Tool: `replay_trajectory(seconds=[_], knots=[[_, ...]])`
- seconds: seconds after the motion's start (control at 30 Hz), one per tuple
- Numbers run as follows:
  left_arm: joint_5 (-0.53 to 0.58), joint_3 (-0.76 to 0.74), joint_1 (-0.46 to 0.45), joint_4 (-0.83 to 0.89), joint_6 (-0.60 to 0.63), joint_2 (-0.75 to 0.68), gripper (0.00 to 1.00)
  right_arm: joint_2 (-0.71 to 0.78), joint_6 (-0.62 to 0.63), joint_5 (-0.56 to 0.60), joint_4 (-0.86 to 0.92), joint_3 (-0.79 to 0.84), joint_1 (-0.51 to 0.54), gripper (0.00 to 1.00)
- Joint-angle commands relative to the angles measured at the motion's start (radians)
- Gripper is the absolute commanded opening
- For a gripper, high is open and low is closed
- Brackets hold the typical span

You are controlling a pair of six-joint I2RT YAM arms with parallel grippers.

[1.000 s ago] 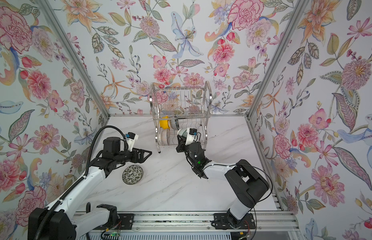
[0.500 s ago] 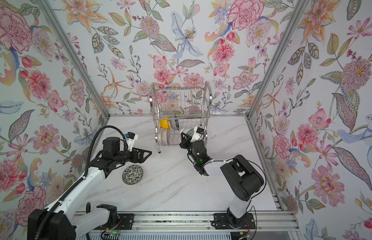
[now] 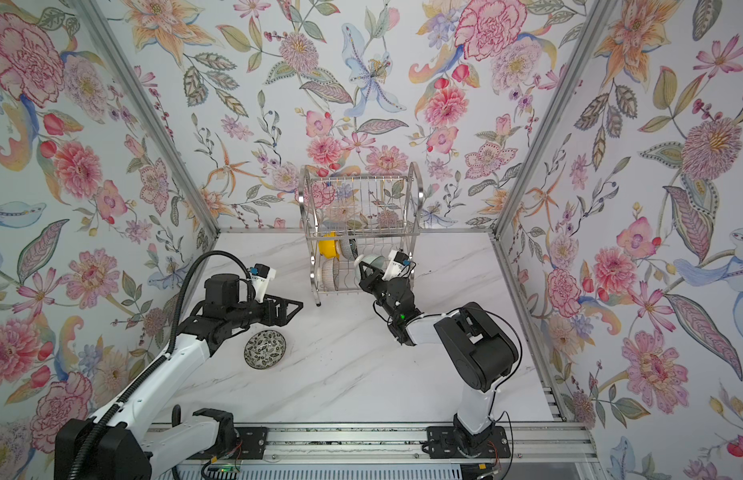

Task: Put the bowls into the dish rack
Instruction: 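Carry the pale green bowl into the rack beside the maroon-striped bowl, then lower the pale green bowl on edge between the rack wires with the right gripper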

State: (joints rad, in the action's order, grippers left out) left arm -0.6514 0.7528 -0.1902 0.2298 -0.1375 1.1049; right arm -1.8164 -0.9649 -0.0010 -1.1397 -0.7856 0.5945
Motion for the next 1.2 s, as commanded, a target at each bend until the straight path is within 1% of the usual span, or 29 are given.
replay_trajectory(seconds=[0.0,0.27,0.53,0.57,0.7,0.93,1.17], knots=[[-0.015,-0.012,-0.008,-0.009,0.022,-0.007,0.99,-0.013,-0.051,-0.047,-0.116,-0.046,-0.015,0.00],[-0.016,-0.010,-0.008,-0.005,0.026,0.001,0.99,-0.066,-0.106,-0.146,-0.165,-0.083,-0.038,0.00],[-0.016,-0.009,-0.008,-0.001,0.029,0.006,0.99,-0.132,-0.175,-0.251,-0.216,-0.132,-0.039,0.00],[-0.016,-0.009,-0.008,-0.001,0.029,0.006,0.99,-0.137,-0.180,-0.266,-0.219,-0.137,-0.071,0.00],[-0.017,-0.008,-0.008,0.001,0.030,0.012,0.99,-0.157,-0.199,-0.322,-0.232,-0.149,-0.084,0.00],[-0.019,-0.006,-0.009,0.006,0.033,0.019,0.99,-0.198,-0.243,-0.463,-0.247,-0.196,-0.111,0.00],[-0.020,-0.004,-0.011,0.007,0.033,0.027,0.99,-0.213,-0.258,-0.539,-0.243,-0.214,-0.129,0.00]])
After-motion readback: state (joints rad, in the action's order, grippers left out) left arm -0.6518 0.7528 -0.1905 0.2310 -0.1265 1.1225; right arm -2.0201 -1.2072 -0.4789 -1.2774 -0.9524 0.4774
